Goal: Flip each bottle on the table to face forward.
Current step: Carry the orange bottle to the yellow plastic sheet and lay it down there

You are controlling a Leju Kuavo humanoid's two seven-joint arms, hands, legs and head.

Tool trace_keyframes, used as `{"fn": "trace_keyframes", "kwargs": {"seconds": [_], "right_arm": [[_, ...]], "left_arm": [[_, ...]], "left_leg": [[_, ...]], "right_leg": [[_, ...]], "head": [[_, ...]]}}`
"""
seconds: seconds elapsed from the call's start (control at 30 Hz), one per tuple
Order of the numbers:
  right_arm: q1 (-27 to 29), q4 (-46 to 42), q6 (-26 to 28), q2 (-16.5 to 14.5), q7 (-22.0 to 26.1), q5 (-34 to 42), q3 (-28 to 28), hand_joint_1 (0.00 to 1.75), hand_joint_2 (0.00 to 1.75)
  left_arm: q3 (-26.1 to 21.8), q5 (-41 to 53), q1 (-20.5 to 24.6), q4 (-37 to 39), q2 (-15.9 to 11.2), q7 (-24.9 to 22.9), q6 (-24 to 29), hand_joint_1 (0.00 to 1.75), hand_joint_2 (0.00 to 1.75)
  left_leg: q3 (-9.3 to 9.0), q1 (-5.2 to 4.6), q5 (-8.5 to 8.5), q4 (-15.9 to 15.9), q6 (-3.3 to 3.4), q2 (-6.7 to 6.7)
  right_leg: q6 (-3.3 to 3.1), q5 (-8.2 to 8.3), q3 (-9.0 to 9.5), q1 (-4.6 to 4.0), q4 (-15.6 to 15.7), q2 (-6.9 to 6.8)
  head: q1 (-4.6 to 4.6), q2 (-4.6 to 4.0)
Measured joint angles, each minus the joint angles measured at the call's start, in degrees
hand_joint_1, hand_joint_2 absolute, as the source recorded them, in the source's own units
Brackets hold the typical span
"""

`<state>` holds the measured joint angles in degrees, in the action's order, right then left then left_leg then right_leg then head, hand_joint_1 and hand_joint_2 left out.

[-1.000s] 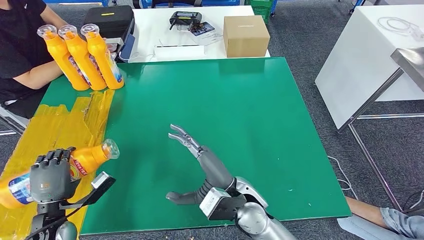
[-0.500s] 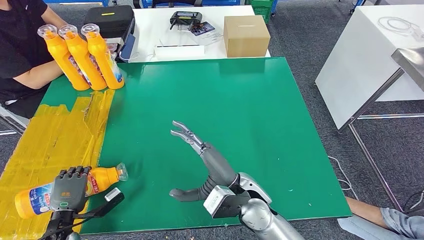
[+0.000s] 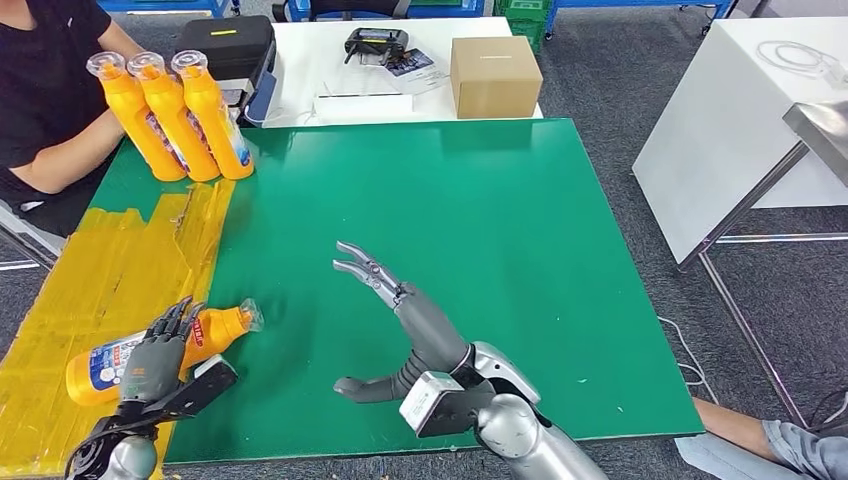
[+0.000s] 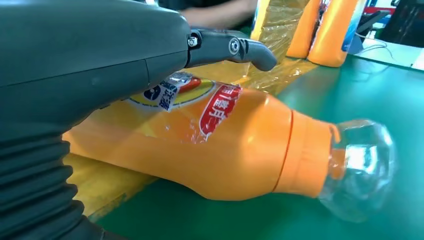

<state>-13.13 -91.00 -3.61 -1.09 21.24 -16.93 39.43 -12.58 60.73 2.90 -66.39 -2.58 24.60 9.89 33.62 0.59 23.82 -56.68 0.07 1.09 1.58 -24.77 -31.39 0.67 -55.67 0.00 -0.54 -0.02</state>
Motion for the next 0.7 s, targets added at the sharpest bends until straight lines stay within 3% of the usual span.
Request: {"fn": "trace_keyframes", "kwargs": {"seconds": [0.3, 0.43, 0.63, 0.7], "right_arm": [[-0.4, 1.1, -0.4, -0.6, -0.3, -0.8, 0.0, 0.00, 1.75], [-0.3, 1.7, -0.2, -0.9, -0.6, -1.8, 0.0, 0.00, 1.75], [-0.2, 2.4, 0.6, -1.7, -0.9, -2.5, 0.0, 0.00, 1.75], [-0.2, 2.7, 2.4, -2.2, -1.0, -3.9, 0.0, 0.00, 0.87]], "left_arm": [[0.1, -5.8, -1.1, -2.5, 0.8, 1.4, -0.8, 0.00, 0.00], [-0.6, -11.7, -2.1, -6.1, 3.4, 2.5, 2.2, 0.00, 0.00], [-2.3, -20.5, -2.5, -11.4, 6.6, 5.3, 2.7, 0.00, 0.00], [-3.7, -31.0, -2.5, -14.4, 8.2, 8.3, 0.3, 0.00, 0.00]], "left_leg": [[0.01, 0.04, 0.00, 0.0, -0.01, -0.01], [0.17, 0.03, 0.00, 0.0, 0.00, -0.02], [0.33, 0.02, 0.00, 0.0, 0.00, -0.03], [0.39, 0.03, 0.00, 0.0, 0.00, -0.06]], "right_leg": [[0.00, 0.00, -0.03, -0.03, 0.0, 0.00], [0.01, 0.01, -0.19, -0.03, 0.0, 0.00], [0.02, 0.03, -0.36, -0.02, 0.0, 0.02], [0.01, 0.03, -0.45, -0.02, 0.0, 0.03]], "head": [[0.00, 0.00], [0.03, 0.00], [0.01, 0.00], [0.01, 0.00]]}}
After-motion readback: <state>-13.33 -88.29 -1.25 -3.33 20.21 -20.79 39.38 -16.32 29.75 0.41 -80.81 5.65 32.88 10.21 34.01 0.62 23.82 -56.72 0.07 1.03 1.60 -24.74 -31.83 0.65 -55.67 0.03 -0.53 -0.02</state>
